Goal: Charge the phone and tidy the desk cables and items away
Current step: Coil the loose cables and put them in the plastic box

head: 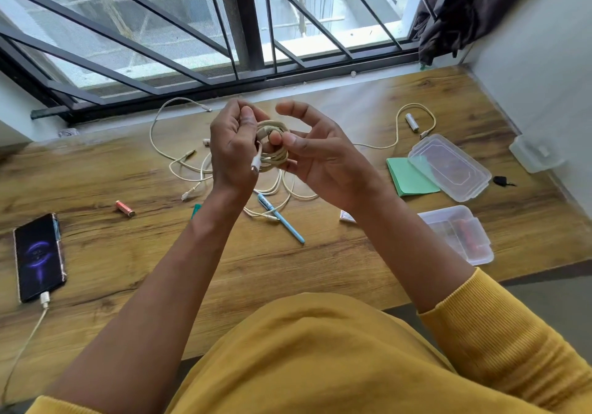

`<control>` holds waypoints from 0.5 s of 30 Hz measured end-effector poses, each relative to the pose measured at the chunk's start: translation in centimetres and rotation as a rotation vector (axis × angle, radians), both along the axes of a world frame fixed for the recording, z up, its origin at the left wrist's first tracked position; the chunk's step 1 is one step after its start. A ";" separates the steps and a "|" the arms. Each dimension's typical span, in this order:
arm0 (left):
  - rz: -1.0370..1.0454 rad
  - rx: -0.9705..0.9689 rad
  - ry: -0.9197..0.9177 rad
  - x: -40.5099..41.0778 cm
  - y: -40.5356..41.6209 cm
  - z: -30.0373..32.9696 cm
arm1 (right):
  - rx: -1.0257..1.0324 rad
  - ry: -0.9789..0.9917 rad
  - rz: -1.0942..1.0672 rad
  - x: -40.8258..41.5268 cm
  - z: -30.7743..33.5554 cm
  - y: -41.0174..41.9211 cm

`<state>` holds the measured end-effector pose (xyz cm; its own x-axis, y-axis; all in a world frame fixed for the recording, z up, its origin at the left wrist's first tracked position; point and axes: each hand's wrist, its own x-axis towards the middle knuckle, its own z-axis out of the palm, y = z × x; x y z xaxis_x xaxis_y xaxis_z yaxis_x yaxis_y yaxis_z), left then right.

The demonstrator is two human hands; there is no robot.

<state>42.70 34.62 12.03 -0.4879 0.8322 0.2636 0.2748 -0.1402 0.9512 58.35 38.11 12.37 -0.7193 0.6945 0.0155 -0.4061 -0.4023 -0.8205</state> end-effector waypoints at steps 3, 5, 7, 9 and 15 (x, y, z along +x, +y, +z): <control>-0.067 -0.009 -0.178 0.0 0.1 0.3 | -0.073 0.081 0.048 -0.2 -0.4 0.1; -0.091 -0.027 -0.268 0.2 0.0 0.2 | -0.114 0.101 0.056 -0.4 -0.4 0.1; -0.093 -0.051 -0.349 0.3 -0.1 0.1 | -0.132 0.107 0.053 -0.6 -0.3 0.1; -0.096 -0.051 -0.411 0.2 -0.1 0.0 | -0.141 0.101 0.030 -0.7 -0.2 0.1; -0.079 0.002 -0.485 0.3 0.1 0.1 | -0.024 0.039 -0.069 -1.1 0.2 0.1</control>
<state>43.03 34.71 12.17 -0.4906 0.8711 0.0236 -0.2109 -0.1450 0.9667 57.20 38.25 12.60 -0.6691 0.7427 0.0257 -0.4650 -0.3915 -0.7941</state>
